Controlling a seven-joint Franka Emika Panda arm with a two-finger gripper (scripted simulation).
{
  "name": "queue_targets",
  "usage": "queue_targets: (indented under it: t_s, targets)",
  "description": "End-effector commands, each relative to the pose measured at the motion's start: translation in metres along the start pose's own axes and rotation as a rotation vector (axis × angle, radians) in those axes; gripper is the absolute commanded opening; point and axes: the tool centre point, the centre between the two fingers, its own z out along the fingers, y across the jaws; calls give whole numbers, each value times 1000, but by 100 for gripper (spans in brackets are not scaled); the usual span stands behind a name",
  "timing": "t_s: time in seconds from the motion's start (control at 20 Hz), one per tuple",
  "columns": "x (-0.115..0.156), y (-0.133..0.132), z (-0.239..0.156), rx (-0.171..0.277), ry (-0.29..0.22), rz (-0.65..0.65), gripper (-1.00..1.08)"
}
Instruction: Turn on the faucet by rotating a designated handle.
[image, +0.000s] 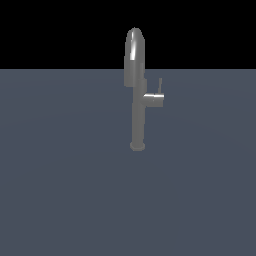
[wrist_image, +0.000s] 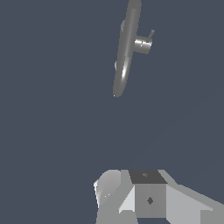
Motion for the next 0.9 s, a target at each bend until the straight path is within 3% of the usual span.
queue_targets:
  t_s: [0.0,0.45,0.85]
  targets:
    - [0,0,0,0,0,0,-100]
    - [10,-1,0,31,-27,32,-100]
    - [38,-2,0,115,-98,116,-100]
